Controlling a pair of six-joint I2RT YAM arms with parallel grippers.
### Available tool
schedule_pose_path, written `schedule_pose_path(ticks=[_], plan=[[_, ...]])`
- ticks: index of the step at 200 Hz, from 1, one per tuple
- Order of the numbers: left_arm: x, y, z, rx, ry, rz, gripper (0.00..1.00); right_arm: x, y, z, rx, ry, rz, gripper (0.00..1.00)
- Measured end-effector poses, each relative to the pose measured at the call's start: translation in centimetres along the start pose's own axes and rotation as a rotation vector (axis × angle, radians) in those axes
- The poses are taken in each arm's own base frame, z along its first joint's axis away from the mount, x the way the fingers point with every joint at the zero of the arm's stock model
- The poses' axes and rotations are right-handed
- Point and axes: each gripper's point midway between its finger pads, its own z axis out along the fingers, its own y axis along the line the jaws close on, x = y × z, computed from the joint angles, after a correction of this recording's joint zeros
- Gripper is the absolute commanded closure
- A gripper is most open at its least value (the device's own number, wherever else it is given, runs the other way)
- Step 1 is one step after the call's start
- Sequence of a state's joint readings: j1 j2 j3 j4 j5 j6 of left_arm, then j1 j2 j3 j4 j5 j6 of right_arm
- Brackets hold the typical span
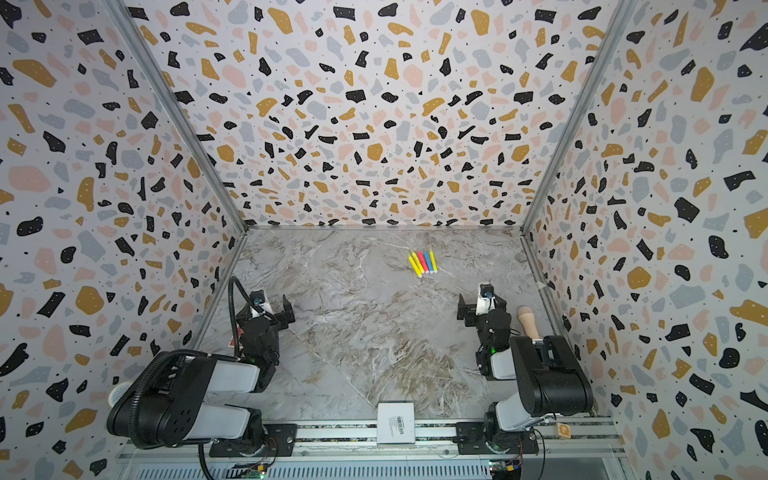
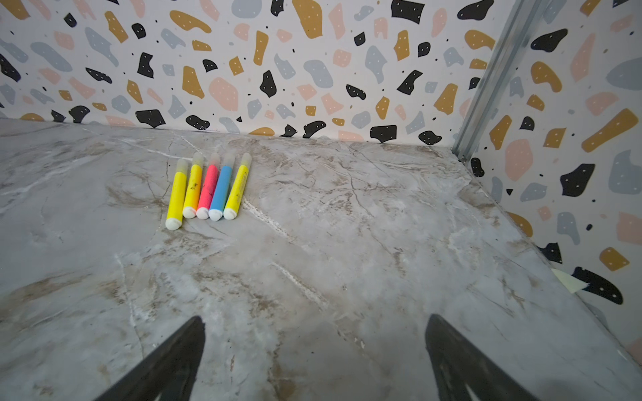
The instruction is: Insert the pens into the pen caps
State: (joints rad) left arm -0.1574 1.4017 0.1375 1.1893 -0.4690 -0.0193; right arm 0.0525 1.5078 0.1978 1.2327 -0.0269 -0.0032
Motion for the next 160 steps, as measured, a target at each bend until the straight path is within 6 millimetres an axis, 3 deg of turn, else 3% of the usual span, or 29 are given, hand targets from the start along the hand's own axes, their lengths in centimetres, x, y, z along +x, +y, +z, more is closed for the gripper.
schedule_pose_path(ticks=[160], plan=[[0.00, -0.01, 0.00, 0.001, 0.000, 0.000, 0.01, 0.01, 0.20, 0.00, -0.012, 0.000, -0.003, 0.01]])
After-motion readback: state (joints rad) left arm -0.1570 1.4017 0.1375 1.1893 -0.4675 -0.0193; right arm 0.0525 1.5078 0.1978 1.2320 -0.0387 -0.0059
